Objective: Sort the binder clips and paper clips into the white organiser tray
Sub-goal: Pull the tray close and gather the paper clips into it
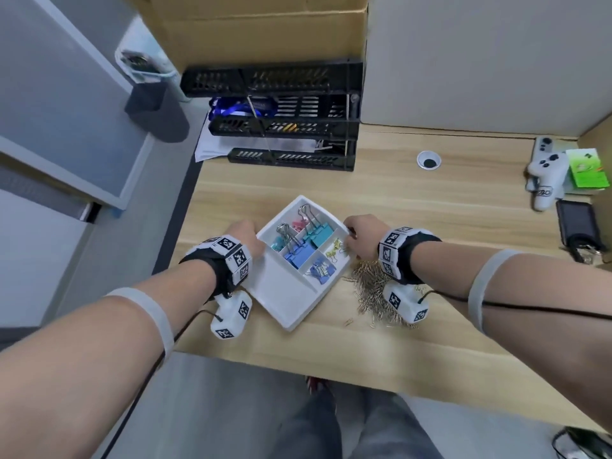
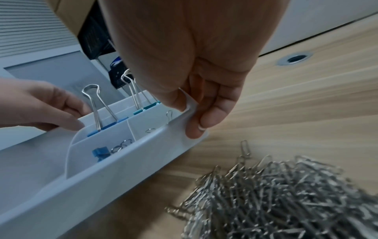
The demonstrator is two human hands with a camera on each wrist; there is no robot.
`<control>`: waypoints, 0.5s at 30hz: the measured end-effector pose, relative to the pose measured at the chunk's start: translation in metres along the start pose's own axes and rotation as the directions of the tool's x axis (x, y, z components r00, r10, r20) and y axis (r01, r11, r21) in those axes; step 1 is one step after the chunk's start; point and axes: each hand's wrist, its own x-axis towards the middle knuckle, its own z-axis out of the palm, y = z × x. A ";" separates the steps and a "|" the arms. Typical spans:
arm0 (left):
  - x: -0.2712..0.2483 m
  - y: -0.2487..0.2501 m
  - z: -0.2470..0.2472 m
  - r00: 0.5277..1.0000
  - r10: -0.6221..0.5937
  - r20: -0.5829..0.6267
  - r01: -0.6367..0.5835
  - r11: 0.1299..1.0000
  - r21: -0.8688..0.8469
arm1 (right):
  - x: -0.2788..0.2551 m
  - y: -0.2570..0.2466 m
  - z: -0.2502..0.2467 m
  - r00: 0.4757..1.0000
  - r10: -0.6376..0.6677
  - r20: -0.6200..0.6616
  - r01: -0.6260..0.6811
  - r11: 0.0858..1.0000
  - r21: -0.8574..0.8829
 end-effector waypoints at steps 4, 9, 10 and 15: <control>-0.005 -0.021 0.017 0.998 -0.053 -0.014 0.054 0.995 0.079 | 0.011 -0.013 0.018 1.000 -0.020 0.007 0.020 1.000 -0.013; -0.006 -0.033 0.030 0.995 -0.087 -0.055 0.090 0.994 0.062 | 0.013 -0.015 0.022 0.999 -0.047 -0.003 0.047 0.997 0.058; -0.007 -0.033 0.033 0.994 -0.092 -0.063 0.095 0.994 0.051 | 0.012 -0.011 0.020 1.000 -0.029 -0.009 0.029 0.997 0.073; -0.008 -0.027 0.039 0.989 -0.133 -0.067 0.134 0.991 0.011 | -0.002 0.031 0.001 0.993 0.099 -0.071 -0.103 0.993 -0.058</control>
